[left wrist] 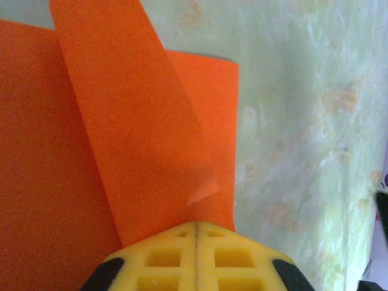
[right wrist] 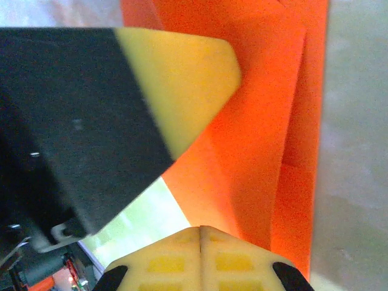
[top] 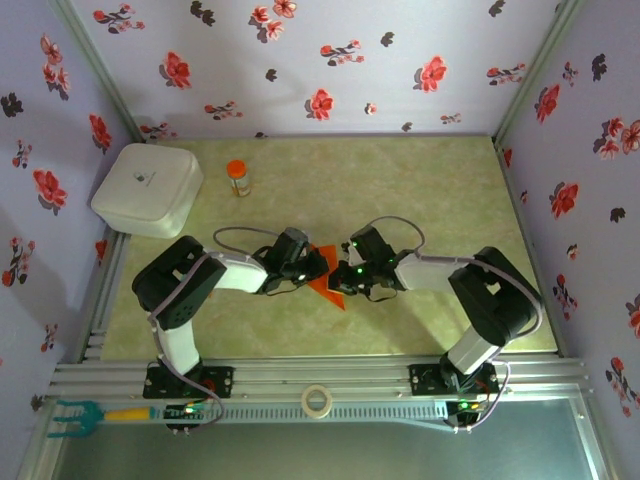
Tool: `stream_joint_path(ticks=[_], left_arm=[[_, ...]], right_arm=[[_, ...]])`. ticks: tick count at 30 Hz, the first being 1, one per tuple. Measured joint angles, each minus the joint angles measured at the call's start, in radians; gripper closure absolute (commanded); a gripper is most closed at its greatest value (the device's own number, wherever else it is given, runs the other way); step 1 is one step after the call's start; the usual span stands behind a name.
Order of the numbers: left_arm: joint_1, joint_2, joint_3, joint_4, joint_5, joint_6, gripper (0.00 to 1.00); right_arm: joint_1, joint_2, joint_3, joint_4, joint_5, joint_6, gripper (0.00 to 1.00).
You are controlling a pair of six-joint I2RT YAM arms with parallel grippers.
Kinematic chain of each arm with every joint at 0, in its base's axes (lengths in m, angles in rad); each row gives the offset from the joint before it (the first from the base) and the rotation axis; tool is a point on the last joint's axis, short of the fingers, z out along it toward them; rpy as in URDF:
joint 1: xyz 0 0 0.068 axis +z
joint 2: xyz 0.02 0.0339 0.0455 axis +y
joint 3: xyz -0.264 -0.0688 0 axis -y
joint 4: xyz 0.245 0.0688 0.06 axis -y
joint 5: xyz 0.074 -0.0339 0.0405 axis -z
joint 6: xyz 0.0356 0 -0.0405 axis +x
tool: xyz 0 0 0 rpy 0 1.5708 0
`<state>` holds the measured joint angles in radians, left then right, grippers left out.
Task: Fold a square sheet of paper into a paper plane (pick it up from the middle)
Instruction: Fourth fold the wing at the center of the table.
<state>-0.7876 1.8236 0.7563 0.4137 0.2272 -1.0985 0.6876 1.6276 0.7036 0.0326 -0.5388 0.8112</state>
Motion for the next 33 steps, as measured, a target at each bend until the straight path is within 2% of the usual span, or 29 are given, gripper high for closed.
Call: stream_joint_path(ticks=[18, 33], left_arm=[[0.0, 0.0, 0.0, -0.002, 0.0, 0.0, 0.96], [0.005, 0.0, 0.0, -0.003, 0.005, -0.005, 0.97]], right_arm=[[0.0, 0.013, -0.067, 0.057, 0.0, -0.017, 0.98], [0.017, -0.103, -0.196, 0.092, 0.008, -0.013, 0.98]])
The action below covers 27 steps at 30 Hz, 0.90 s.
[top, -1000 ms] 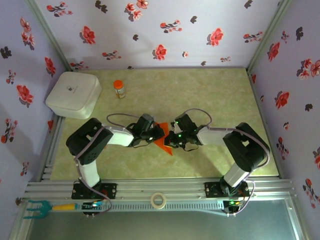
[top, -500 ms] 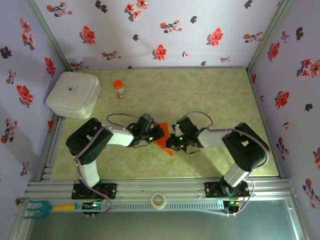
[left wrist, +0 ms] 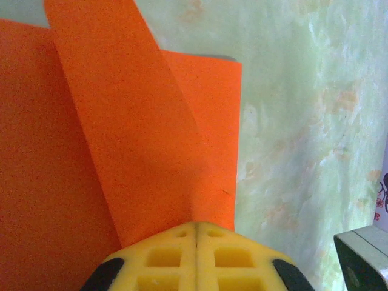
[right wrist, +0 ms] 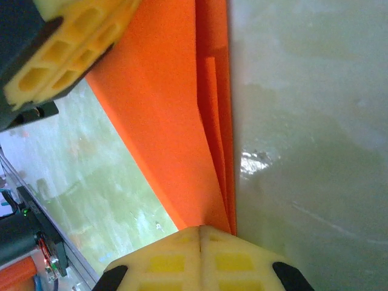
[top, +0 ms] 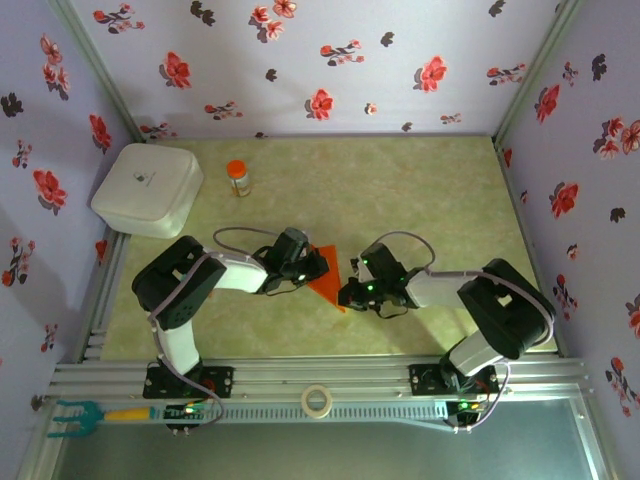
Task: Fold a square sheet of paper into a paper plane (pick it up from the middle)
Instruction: Fourth fold the wing at the center of the table.
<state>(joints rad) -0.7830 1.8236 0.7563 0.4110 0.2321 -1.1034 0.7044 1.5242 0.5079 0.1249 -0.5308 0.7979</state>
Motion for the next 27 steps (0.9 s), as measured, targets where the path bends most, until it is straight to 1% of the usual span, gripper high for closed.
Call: stream_joint_path(ticks=[19, 25, 27], left_arm=[[0.002, 0.0, -0.006, 0.007, 0.012, -0.014, 0.97], [0.003, 0.0, -0.006, 0.008, 0.014, -0.014, 0.97], [0.003, 0.0, -0.006, 0.008, 0.014, -0.014, 0.97]], right_arm=[[0.053, -0.111, -0.08, -0.022, 0.068, 0.068, 0.99], [0.06, -0.212, -0.087, -0.151, 0.077, 0.075, 0.99], [0.06, -0.245, -0.056, -0.202, 0.084, 0.071, 0.99]])
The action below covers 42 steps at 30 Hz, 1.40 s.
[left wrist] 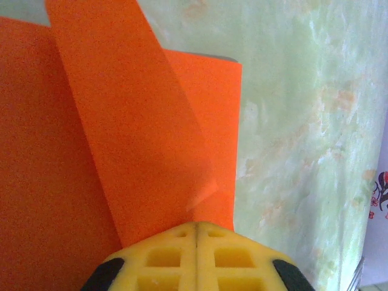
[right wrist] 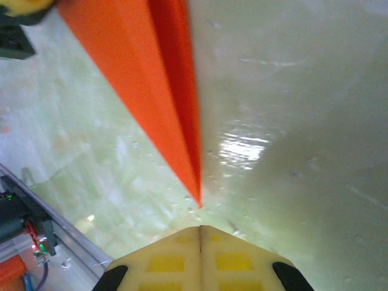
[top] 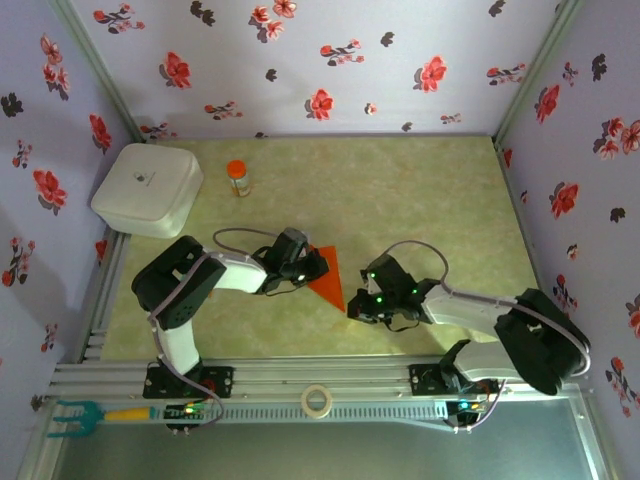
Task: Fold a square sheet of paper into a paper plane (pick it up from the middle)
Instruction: Fourth fold the wing at the center of the table.
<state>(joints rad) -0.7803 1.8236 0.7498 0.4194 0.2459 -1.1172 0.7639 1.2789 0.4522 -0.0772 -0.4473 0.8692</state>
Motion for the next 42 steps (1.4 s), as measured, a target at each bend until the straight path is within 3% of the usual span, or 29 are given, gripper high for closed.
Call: stream_joint_path(ticks=[4, 9, 17, 30, 42], left_arm=[[0.0, 0.0, 0.0, 0.0, 0.001, 0.0, 0.97], [0.0, 0.0, 0.0, 0.0, 0.001, 0.0, 0.97], [0.0, 0.0, 0.0, 0.0, 0.001, 0.0, 0.97], [0.002, -0.024, 0.0, -0.053, 0.0, 0.035, 0.94], [0.008, -0.081, 0.015, -0.137, 0.012, 0.106, 0.94]], right_arm=[[-0.012, 0.02, 0.116, -0.033, 0.003, -0.018, 0.99], [-0.033, 0.173, 0.233, 0.009, 0.003, -0.032, 0.99], [-0.05, 0.34, 0.269, 0.046, 0.002, -0.04, 0.99], [-0.085, 0.348, 0.166, 0.201, -0.025, -0.05, 1.0], [-0.085, 0.352, 0.201, 0.137, -0.02, -0.102, 1.0]])
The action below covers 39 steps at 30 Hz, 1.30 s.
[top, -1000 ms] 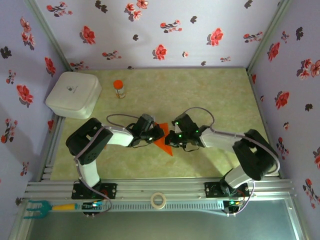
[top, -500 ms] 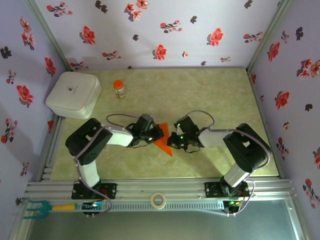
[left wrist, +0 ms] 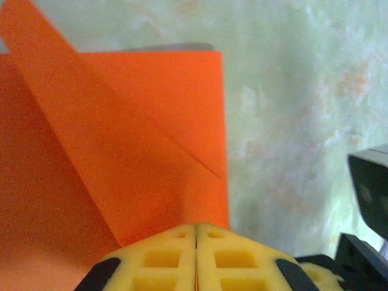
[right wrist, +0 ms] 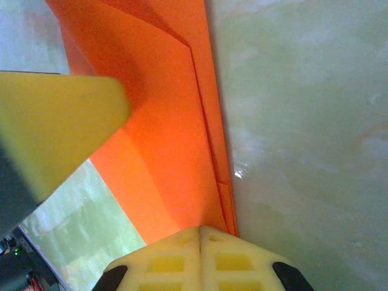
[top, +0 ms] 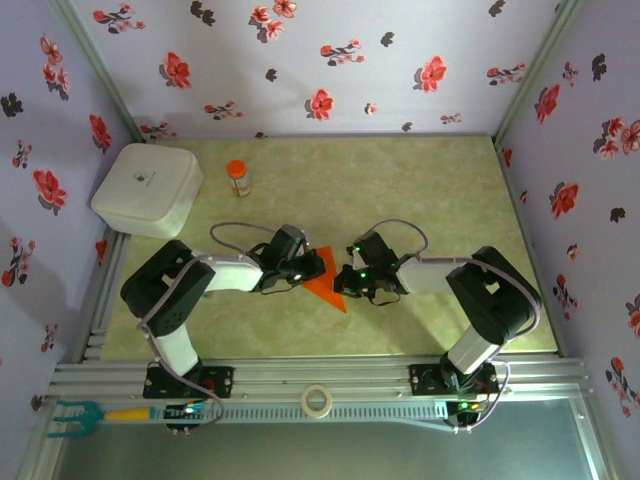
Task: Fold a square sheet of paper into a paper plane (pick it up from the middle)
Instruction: Fourth fold the wing at the center of the table.
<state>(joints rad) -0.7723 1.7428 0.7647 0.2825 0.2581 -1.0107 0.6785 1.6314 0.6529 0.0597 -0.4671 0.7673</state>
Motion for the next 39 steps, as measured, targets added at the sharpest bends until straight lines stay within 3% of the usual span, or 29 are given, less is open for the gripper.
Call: stream_joint_path(ticks=[10, 21, 39], left_arm=[[-0.027, 0.016, 0.039, -0.035, 0.091, 0.031, 0.99], [-0.012, 0.077, 0.042, -0.024, 0.112, 0.022, 0.98], [0.157, 0.09, 0.078, -0.079, 0.139, 0.077, 0.98]], right_arm=[[0.0, 0.002, 0.003, -0.005, 0.0, -0.008, 1.0], [0.0, 0.005, 0.003, -0.004, -0.004, -0.008, 1.0], [0.0, 0.007, 0.003, 0.0, -0.005, -0.01, 1.0]])
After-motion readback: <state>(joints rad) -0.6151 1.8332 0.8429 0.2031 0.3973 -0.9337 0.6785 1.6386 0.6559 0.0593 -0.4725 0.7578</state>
